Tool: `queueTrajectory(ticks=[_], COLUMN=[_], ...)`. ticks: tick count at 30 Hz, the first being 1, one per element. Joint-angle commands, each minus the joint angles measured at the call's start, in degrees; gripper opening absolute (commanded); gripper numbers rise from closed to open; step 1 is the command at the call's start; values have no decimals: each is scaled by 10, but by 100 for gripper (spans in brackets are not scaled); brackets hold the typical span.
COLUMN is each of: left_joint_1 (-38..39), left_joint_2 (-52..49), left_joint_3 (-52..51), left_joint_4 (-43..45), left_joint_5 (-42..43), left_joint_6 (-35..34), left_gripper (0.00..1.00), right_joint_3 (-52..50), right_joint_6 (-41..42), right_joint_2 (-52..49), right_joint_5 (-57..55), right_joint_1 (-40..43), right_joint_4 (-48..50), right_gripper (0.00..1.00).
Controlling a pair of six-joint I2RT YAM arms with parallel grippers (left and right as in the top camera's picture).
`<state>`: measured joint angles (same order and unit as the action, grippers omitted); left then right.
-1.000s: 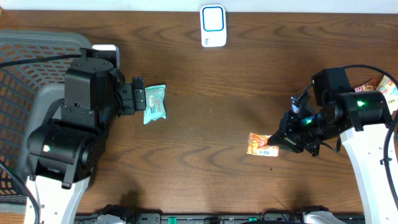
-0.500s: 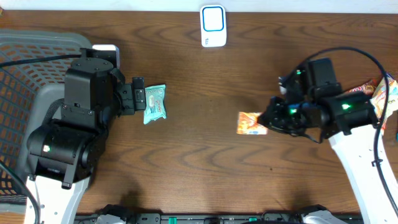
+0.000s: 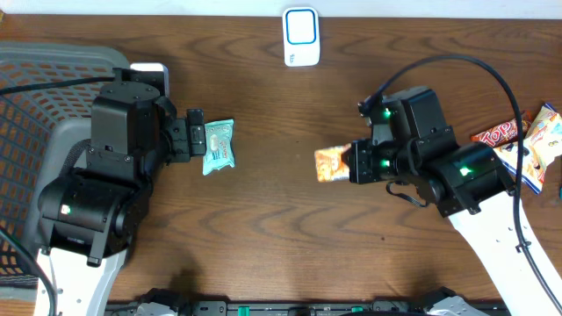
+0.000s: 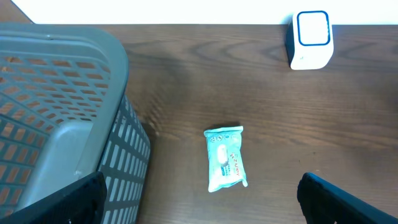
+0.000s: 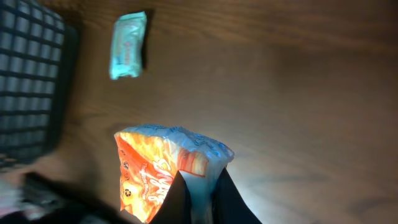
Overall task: Scan the item barcode
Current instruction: 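Rotate the orange box and bring it toward the scanner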
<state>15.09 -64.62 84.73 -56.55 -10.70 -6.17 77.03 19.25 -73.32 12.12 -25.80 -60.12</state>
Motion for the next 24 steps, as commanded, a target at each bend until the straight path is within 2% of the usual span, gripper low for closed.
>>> queueTrajectory(ticks=[1,5,9,11,14,17,20,24], left_joint_1=[-3,-3,-3,-3,-3,-3,-3,-3], left_joint_2=[-1,-1,-1,-1,-1,-1,-1,-1], left_joint_3=[0,0,0,0,0,0,0,0], left_joint_4=[0,0,0,0,0,0,0,0], left_joint_5=[-5,-5,-5,-5,-5,-5,-5,-5], left_joint_6=[1,1,1,1,1,1,1,1], left_gripper=[98,98,98,98,98,98,98,98], right_joint_3=[-4,-5,-21,-52,-122,-199,-259,-304], right_joint_6=[-82,-115,-184,-222,-216,-152,-76,-143], right_joint_2=[-12,-5,21,40,66,71,68,64], right_joint_5=[-22,60,29,3,-9,-9,6,52], right_joint_1=[-10,-11,-20,-27,-28,-28,-28,-33], right_joint_4=[-2,-30,-8,45,158,272,338,405], right_gripper=[1,1,1,1,2,2,2,1])
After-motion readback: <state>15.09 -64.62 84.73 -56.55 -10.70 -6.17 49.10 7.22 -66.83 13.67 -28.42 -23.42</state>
